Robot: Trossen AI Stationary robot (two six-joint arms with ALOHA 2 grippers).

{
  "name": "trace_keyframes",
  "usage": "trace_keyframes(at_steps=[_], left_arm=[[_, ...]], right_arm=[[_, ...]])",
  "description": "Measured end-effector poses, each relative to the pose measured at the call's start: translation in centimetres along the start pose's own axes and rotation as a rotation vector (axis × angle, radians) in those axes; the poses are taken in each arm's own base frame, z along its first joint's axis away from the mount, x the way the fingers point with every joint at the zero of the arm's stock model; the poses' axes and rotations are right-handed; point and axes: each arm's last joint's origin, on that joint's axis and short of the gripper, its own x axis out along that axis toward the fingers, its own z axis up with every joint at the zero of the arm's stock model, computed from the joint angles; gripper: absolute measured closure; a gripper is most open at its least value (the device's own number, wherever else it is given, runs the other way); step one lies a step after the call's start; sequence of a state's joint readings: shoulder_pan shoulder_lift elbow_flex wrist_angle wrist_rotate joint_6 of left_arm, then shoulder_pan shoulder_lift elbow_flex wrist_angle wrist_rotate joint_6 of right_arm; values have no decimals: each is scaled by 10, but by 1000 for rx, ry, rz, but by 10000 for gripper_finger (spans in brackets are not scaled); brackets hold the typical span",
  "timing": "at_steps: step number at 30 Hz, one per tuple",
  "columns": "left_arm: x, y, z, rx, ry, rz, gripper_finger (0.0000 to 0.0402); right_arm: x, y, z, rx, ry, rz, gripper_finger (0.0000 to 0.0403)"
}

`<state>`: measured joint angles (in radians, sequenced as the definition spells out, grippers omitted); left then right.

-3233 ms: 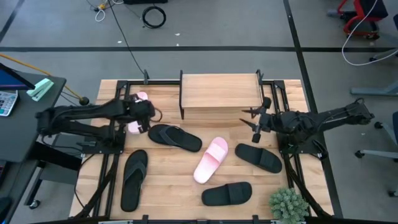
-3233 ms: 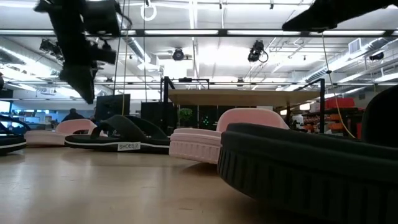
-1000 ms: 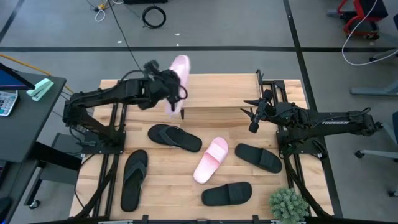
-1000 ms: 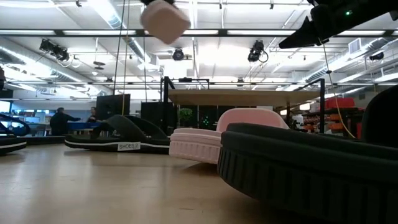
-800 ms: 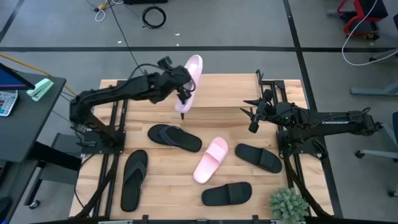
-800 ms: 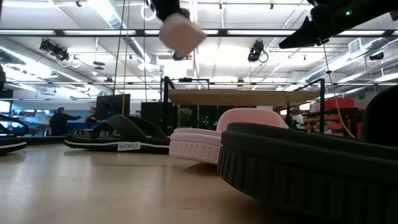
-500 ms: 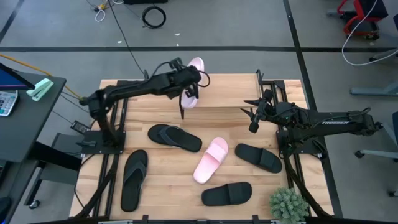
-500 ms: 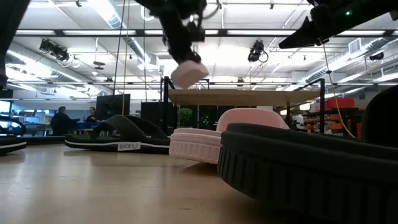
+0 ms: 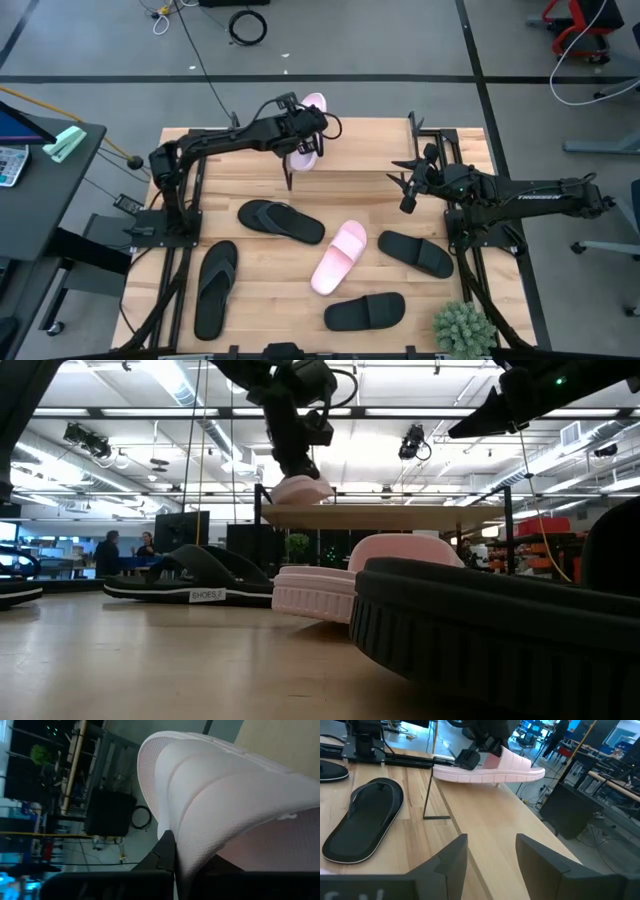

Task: Pick and place slides into the shelf
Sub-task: Put the left pink slide on the shelf

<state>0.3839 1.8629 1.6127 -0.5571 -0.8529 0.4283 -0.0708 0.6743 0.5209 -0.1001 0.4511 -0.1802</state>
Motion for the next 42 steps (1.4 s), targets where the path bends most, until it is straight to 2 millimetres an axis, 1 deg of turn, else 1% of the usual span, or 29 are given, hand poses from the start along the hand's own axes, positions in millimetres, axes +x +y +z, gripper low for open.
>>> trace_keyframes(at_steps=[4,10,15,25,28,37,42], left_arm=[[0,0,-1,16,10,15,379],[0,1,-2,26,24,15,388],[-4,7,0,22,34,17,375],[-6,5,-5,15,76,-25,372],[-6,5,-6,16,77,-25,357],[-6,5,-6,17,77,-25,282],[-10,1,-4,32,70,-33,247]], right_arm=[[0,0,0,0,0,0,229],[0,0,0,-2,0,0,229],[0,0,0,-2,0,0,229],[0,0,0,-2,0,0,228],[0,0,0,-3,0,0,229],[0,0,0,-2,0,0,229],[0,0,0,-2,0,0,229]])
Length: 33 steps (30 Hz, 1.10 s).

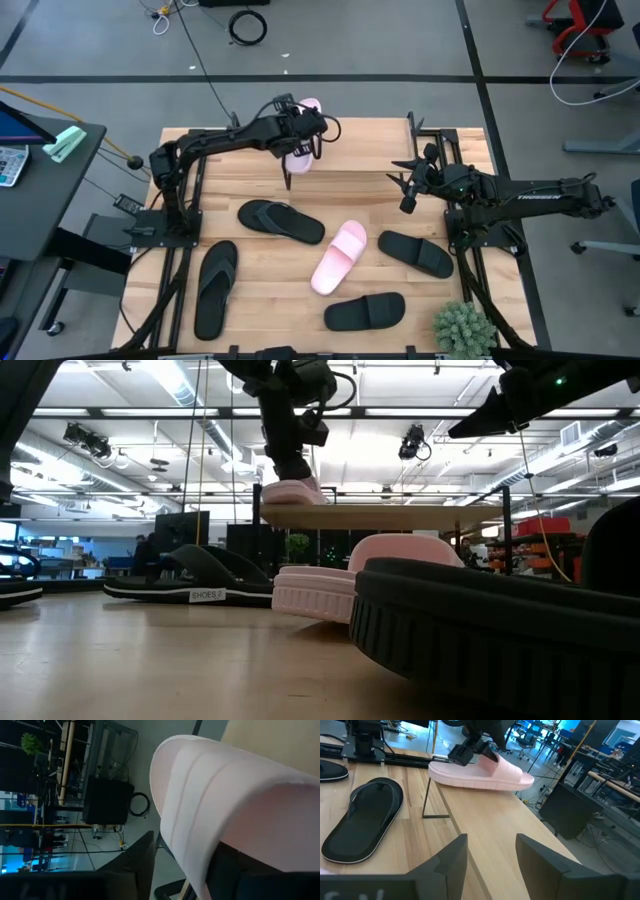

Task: Pick and place slides into the shelf
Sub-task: Put the left pink slide on the shelf, then put the pink slide on the shelf

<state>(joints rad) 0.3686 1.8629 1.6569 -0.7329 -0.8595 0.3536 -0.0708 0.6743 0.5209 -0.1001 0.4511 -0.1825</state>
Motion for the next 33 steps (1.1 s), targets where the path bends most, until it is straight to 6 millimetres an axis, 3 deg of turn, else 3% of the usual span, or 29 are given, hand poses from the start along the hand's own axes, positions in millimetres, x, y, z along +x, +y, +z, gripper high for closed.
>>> trace_keyframes(at_steps=[7,33], left_arm=[[-10,-9,1,33,-8,-16,226],[-48,-42,-10,147,42,-91,230]], right_arm=[[0,0,0,0,0,0,229],[0,0,0,6,0,2,229]])
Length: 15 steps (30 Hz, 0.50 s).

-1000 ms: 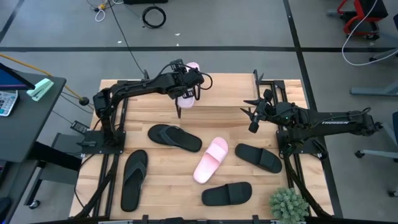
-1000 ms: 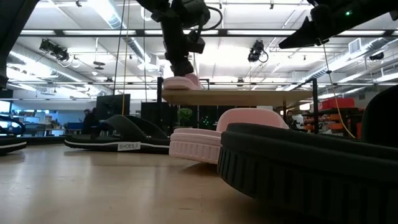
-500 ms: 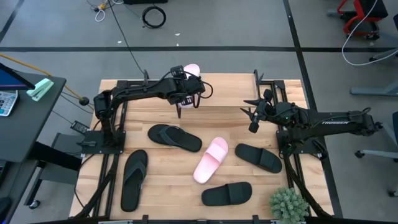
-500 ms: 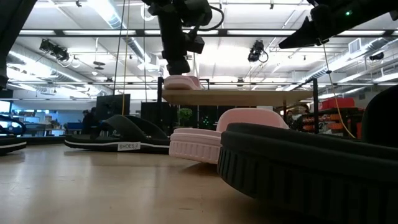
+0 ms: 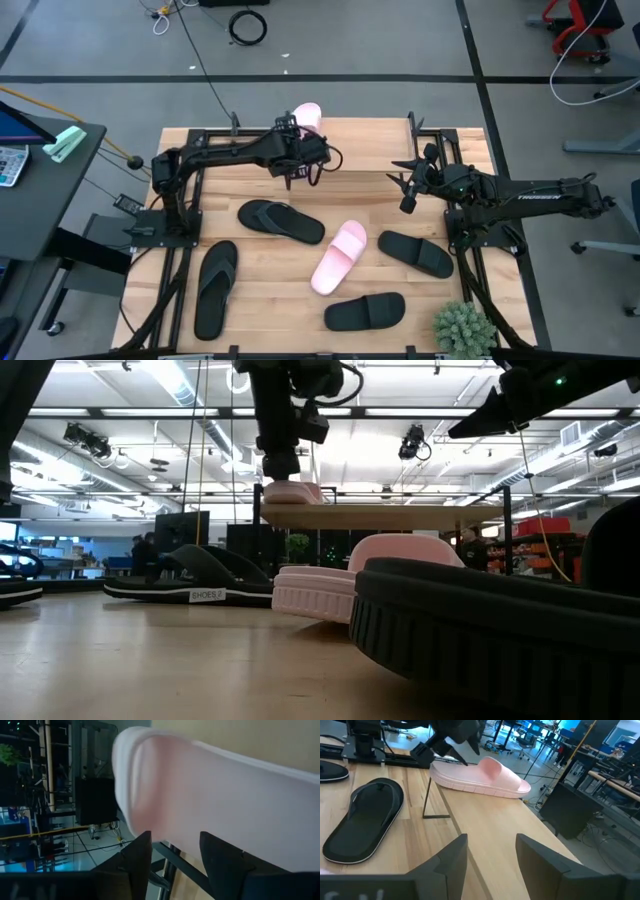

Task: Pick and place slides into the shelf
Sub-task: Put the pink slide on the shelf

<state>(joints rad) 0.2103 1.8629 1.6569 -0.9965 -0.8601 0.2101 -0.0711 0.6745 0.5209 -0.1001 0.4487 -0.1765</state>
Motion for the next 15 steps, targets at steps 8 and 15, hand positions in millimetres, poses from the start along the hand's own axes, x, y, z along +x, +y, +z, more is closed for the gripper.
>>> trace_keyframes(at_steps=[8,15], left_arm=[[-31,-26,-12,77,53,17,248],[-66,-47,-36,45,145,34,263]], right_arm=[[3,10,1,31,-36,283,231],[27,34,-3,127,4,524,233]])
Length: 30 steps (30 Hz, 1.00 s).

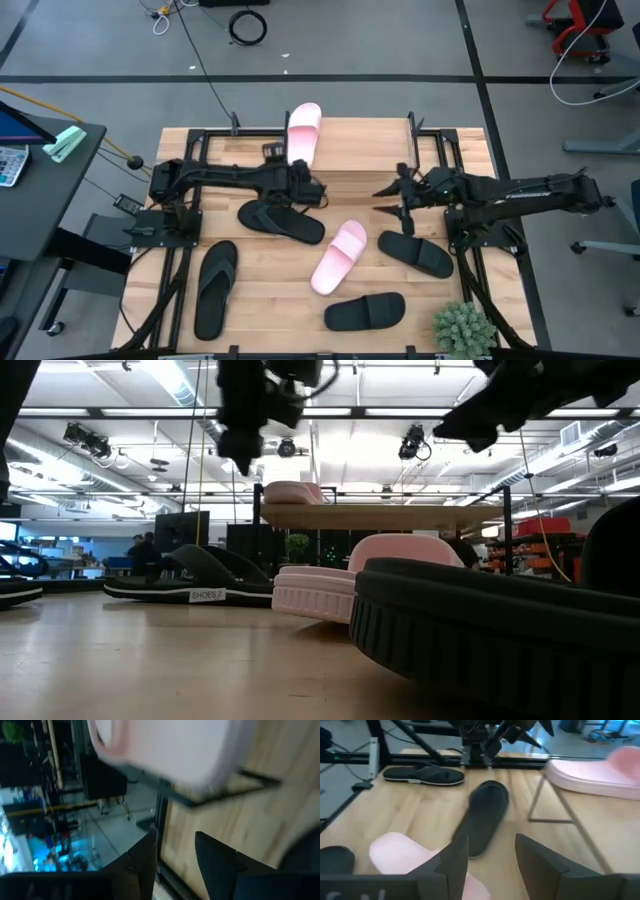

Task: Pick and place slides into the shelf
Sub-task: Put the pink slide on the shelf

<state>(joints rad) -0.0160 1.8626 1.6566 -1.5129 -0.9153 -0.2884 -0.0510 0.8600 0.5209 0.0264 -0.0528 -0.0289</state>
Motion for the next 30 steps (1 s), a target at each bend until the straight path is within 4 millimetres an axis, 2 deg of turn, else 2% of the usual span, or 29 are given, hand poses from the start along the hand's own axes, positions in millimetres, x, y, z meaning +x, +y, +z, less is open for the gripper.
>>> trace_keyframes(at_steps=[5,9,14,17,20,24,30], left_arm=[[-20,-8,-13,-55,-14,-29,266],[-28,-5,-17,-87,-41,-44,261],[-27,9,-21,-218,-53,-23,249],[-24,16,-21,-248,-45,-25,244],[-24,22,-22,-278,-45,-49,241],[-28,27,-23,-337,-89,-76,240],[-39,37,-13,-405,-254,-128,253]], right_arm=[[33,12,-1,-34,12,63,233],[53,28,18,-72,62,116,233],[66,54,45,-132,172,106,233],[69,66,48,-146,265,100,235],[72,74,46,-69,308,84,236],[77,81,41,154,332,39,236],[106,108,6,117,443,-16,236]])
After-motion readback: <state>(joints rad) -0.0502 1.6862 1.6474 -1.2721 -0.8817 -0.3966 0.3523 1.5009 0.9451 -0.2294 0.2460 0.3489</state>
